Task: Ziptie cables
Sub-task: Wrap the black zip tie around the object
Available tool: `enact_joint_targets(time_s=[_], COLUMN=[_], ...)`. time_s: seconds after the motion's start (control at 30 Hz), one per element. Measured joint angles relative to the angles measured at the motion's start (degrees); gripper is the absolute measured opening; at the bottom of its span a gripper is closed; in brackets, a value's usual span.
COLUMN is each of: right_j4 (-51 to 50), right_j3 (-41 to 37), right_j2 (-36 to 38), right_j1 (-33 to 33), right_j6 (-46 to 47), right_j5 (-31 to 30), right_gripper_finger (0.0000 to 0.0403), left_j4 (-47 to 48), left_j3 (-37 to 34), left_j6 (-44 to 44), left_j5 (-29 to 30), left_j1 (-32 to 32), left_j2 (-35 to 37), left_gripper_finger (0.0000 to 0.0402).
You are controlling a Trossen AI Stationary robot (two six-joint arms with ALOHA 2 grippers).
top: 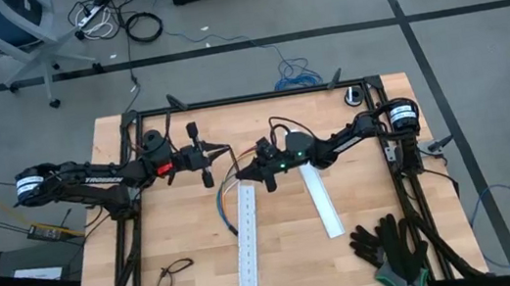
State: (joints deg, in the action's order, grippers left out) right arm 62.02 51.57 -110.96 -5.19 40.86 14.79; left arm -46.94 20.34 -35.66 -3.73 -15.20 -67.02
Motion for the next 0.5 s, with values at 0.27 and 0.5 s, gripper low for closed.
enact_joint_targets(time_s=[0.27, 0.5], right_j4=[-1.7, -1.7], right_j3=[0.1, 0.1], right_j2=[0.0, 0.0], right_j1=[0.0, -0.2], right_j6=[0.2, 0.9], right_j5=[-0.4, -1.6], right_gripper_finger=[0.0000, 0.0000], left_j4=[0.0, 0.0], left_j3=[0.0, 0.0], left_j6=[0.0, 0.0], left_j5=[0.5, 0.5], left_j1=[0.0, 0.0], left_j2=[0.0, 0.0], left_gripper_finger=[0.0000, 0.0000])
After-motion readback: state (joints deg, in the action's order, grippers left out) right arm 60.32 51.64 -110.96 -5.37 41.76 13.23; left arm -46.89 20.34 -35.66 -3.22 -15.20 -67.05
